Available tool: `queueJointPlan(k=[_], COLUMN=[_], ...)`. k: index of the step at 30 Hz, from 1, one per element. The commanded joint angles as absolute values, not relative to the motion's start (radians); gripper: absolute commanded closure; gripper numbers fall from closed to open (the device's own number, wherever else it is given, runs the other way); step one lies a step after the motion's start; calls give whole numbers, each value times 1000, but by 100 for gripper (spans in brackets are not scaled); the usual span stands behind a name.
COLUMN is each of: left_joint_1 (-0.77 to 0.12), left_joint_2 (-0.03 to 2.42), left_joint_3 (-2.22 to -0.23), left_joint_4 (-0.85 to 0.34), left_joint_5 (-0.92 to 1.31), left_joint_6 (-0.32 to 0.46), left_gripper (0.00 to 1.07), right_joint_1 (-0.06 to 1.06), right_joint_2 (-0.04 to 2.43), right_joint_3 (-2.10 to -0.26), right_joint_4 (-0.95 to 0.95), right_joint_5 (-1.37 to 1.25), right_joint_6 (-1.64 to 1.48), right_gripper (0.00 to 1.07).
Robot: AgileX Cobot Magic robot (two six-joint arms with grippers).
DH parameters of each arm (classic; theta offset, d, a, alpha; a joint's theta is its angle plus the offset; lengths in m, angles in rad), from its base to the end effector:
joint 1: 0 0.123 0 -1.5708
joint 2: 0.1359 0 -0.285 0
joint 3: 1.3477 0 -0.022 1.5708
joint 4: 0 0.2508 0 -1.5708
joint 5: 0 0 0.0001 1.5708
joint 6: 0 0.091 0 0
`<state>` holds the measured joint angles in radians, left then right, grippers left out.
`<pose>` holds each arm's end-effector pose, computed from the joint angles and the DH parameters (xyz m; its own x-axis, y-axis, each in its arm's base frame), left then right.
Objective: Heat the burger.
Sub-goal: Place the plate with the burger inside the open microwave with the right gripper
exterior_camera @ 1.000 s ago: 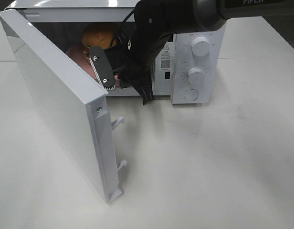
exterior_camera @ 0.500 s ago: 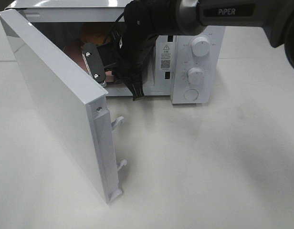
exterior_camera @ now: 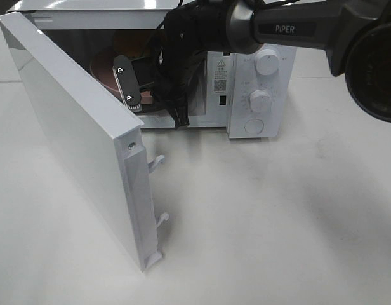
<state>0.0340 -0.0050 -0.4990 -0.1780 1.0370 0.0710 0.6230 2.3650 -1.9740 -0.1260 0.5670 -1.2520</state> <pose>-0.0047 -0.0141 0.2800 -0.4266 -0.0346 -0.9038 0.0957 0.9919 -0.0831 0.4365 0.3060 0.1700 0.4039 -0.9108 -0.0860 -0.7206 -0.2588 -0.6433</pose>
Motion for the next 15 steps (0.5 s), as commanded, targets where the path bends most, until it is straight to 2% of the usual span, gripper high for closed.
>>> queueJointPlan(k=[1, 4, 6, 8, 9, 12, 14, 15], left_joint_1=[33, 33, 33, 33, 33, 33, 33, 33], left_joint_2=[-22, -22, -22, -22, -22, -22, -22, -22], left_joint_3=[-497, -497, -497, -497, -497, -497, -497, -497], left_joint_4=[-176, -176, -176, -176, -176, -176, -176, -176], left_joint_5=[1030, 1030, 1030, 1030, 1030, 1030, 1030, 1030], left_joint_6=[71, 71, 71, 71, 71, 71, 71, 71], left_gripper=[7, 7, 7, 7, 7, 7, 7, 7], right_joint_1=[610, 610, 610, 610, 610, 610, 610, 610], right_joint_2=[2353, 2356, 2356, 2356, 2356, 2356, 2356, 2356], right_joint_3=[-1998, -1998, -1998, -1998, -1998, -1997, -1997, -1997], right_joint_4=[-137, -139, -138, -136, -136, -136, -136, -136], right_joint_5=[508, 509, 509, 509, 509, 509, 513, 513], right_joint_6=[-1238, -1234, -1226, -1226, -1226, -1226, -1226, -1226], right_gripper=[106, 104, 95, 92, 84, 81, 64, 64])
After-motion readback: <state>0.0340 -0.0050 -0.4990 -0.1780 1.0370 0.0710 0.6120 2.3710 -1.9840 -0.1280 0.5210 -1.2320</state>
